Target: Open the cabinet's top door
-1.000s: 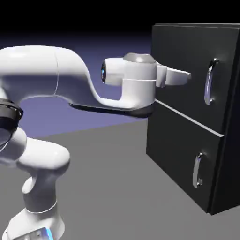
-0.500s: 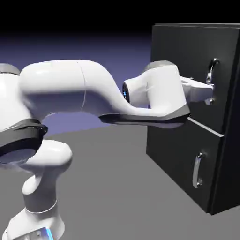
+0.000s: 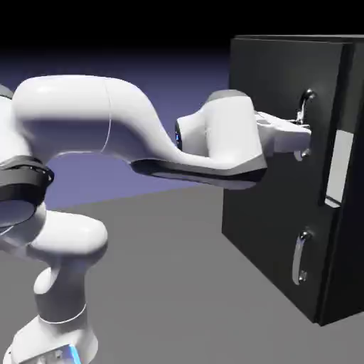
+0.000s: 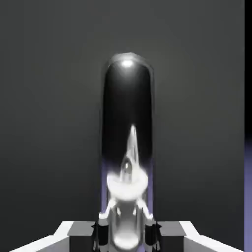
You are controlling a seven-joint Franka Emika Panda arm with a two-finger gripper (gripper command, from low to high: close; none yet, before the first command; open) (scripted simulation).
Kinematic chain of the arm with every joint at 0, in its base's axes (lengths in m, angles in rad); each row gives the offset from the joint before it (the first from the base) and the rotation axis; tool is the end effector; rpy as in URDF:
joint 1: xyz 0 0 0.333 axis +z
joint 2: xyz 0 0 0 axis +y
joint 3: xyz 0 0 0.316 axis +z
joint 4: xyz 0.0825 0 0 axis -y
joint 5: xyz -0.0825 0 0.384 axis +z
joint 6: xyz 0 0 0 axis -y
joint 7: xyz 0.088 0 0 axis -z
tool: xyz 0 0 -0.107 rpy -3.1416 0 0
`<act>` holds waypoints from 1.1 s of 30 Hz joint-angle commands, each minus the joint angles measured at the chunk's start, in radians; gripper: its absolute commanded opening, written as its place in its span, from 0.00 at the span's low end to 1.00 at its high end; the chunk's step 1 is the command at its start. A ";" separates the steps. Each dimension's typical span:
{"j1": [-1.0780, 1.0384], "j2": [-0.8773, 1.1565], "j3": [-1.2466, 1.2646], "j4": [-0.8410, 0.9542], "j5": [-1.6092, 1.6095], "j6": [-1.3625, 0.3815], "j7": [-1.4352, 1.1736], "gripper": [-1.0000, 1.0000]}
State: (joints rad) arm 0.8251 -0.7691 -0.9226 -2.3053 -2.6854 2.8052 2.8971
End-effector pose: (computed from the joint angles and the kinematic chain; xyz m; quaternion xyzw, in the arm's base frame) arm 0.4301 -0.0920 0.5513 -0.6375 0.3056 -0.6674 0.2340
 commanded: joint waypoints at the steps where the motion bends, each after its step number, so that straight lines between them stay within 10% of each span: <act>1: -0.036 -0.001 0.031 -0.022 0.017 -0.011 0.000 0.00; 17: -0.596 -0.130 0.570 -0.342 0.401 -0.114 -0.065 0.00; 33: -1.176 -0.306 1.062 -0.442 0.705 0.132 0.000 0.00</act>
State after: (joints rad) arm -0.3508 -1.0750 0.1390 -2.7468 -1.9811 2.9382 2.8969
